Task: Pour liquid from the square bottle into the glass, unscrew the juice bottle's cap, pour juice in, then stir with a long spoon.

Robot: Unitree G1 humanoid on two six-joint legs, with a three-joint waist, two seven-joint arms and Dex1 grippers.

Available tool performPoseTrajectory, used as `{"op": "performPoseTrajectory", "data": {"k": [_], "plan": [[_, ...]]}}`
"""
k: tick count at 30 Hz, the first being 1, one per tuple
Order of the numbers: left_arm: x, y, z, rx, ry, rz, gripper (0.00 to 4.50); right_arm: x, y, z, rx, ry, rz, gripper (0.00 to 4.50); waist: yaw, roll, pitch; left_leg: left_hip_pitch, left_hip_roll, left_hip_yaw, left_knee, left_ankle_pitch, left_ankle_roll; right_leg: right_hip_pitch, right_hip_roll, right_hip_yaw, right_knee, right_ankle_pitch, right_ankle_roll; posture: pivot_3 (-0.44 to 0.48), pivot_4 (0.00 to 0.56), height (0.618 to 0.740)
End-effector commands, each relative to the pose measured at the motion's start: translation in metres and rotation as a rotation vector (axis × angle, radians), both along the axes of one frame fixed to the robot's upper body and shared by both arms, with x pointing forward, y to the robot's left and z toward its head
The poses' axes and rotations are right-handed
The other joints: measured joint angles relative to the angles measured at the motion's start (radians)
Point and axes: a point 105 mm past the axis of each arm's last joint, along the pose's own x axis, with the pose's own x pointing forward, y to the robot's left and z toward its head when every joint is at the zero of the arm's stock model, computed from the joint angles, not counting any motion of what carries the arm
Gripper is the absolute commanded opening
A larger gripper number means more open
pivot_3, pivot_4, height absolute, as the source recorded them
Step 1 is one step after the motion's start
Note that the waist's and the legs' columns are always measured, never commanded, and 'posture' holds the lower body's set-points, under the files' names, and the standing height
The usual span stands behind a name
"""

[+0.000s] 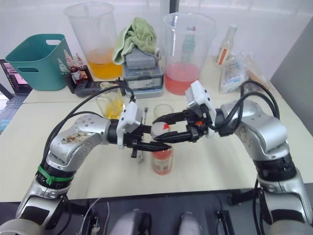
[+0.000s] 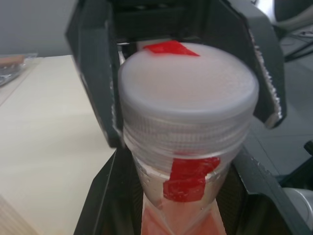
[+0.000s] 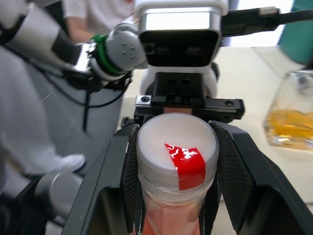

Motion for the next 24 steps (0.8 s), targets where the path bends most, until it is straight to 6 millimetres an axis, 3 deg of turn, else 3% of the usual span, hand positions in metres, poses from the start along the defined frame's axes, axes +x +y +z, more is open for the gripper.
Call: {"op": "performPoseTrajectory", "data": {"k": [1,6,15,24], "plan": [[-0.002,-0.001,-0.005,0.024,0.003,-0.013,1.47,-0.011,0.006,0.001,-0.061,0.001,0.21,2.74,0.0,0.0,0.0,0.0,0.0,0.0,0.0,0.0,0.0,0.0,0.0,0.0,0.0,0.0,0.0,0.0,0.15,0.739],[-0.004,-0.003,-0.006,0.019,0.001,-0.021,1.47,-0.014,-0.003,0.017,-0.056,0.011,0.224,4.44,0.002,0.0,0.0,0.0,0.0,0.0,0.0,0.0,0.0,0.0,-0.001,-0.001,0.0,0.0,0.0,0.0,0.15,0.739],[0.0,-0.009,-0.009,0.003,0.005,-0.03,1.47,-0.015,-0.025,0.029,0.112,-0.102,-0.149,4.48,0.01,0.0,0.0,0.0,0.0,-0.001,0.0,0.0,0.0,0.001,-0.003,-0.001,0.0,0.0,0.0,0.0,0.15,0.739],[0.002,-0.014,-0.011,-0.006,0.009,-0.057,1.47,-0.034,-0.019,0.018,0.18,-0.145,-0.412,4.48,0.024,0.0,0.0,0.0,-0.001,-0.001,0.0,0.0,-0.001,0.001,-0.004,-0.001,-0.001,0.0,0.0,0.0,0.15,0.739]]}}
